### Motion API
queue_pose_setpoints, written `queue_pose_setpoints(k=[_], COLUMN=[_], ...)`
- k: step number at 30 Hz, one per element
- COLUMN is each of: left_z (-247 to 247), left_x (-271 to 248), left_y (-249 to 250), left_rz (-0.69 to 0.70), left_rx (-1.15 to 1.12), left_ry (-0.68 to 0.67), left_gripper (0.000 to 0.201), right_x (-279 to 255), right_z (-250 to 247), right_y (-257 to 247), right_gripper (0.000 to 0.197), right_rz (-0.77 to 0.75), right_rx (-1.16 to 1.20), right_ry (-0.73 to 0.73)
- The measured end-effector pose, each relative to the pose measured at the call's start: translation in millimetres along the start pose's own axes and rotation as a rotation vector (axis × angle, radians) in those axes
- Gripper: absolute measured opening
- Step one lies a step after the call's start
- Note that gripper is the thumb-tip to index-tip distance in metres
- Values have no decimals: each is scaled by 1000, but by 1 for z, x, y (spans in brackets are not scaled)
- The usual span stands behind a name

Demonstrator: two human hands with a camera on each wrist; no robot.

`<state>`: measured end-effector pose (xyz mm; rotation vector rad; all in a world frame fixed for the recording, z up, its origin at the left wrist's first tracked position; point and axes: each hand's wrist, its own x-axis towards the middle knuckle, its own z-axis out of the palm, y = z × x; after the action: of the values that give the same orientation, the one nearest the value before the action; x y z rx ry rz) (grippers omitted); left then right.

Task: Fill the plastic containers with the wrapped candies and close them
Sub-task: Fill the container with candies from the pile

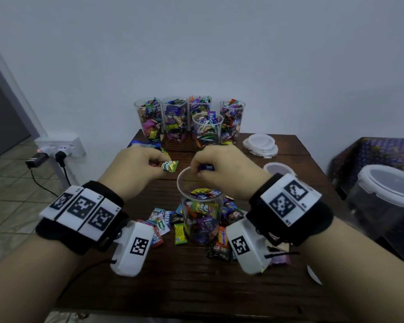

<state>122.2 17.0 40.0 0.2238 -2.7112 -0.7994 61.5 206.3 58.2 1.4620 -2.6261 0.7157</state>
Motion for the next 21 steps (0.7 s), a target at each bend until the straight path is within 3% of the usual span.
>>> queue_pose_setpoints(k=[9, 12, 14, 18, 21], left_z=[-1, -1, -4, -9, -8], left_x=[2, 1, 0, -4, -5], left_y=[11, 16, 20, 32, 41], left_rz=[42, 54, 57, 102, 138], left_rx=[-39, -58, -84, -180, -246], left_ry=[21, 30, 27, -3, -46], left_gripper=[18, 18, 18, 31, 32], right_x=[-10, -17, -26, -44, -48], right_z=[16, 17, 18, 30, 46], right_y=[4, 6, 7, 12, 20], right_gripper=[12, 9, 25, 94, 112], right_rz=[-23, 1, 70, 279, 324], right_rx=[10, 111, 229, 510, 676], right_ry=[-11, 106, 197, 129, 83])
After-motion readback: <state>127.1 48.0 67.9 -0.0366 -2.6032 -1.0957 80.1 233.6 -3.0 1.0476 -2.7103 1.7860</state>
